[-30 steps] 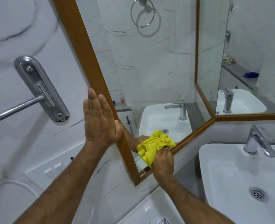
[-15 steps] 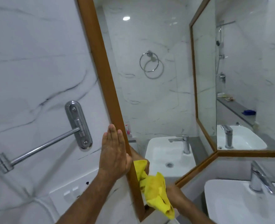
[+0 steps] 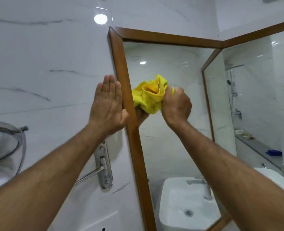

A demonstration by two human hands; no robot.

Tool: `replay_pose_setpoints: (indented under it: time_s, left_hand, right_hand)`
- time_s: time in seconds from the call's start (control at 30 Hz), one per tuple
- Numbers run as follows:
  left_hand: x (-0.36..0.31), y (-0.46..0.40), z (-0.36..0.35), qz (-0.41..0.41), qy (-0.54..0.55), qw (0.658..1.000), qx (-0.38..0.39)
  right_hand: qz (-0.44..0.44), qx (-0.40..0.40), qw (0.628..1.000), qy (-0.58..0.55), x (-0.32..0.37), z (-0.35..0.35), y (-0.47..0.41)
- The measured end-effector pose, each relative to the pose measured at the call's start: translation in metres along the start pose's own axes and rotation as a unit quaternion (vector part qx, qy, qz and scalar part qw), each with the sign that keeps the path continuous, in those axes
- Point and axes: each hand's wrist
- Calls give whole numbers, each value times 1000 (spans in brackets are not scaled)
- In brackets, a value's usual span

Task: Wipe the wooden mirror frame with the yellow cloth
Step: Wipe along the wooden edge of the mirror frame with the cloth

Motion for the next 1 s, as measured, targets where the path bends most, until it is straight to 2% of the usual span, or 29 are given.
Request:
replay_pose_setpoints:
  time_s: [0.13,0.23,0.33,0.4,0.6,0.73,1.0]
  left_hand:
    - [22,-36,-1,5,-17,1000,-2]
    - [20,-42,-11,8,-24,1000,10]
    - [17,-44,-18,18,-47,999,-8]
    - [16,-45,-18,24,-47,998,-19]
    - [4,-33,-16,34,-46,998,-11]
    - [-16,-10,-22,67,-33,997,-21]
    - [-61,40,-27,115,-11,993,21]
  right_hand:
    - [72,-49,996,-21,49,-42,-47]
    - [159,-3,987,38,56,-67,-55]
    - [310,26,934,175,37,-81,-45]
    - [366,25,906,213,26,-83,-39]
    - [396,118,886,209,1,-57,-16]
    - [437,182,845,248,-31,-35,4]
    - [464,137,859,170,-129,-15,73]
Point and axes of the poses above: each hand's wrist, its own y-axis away from the middle knuckle, its own z-axis out of the back of the hand, x = y × z, and after that the axes turned 9 degrees about -y, right-handed
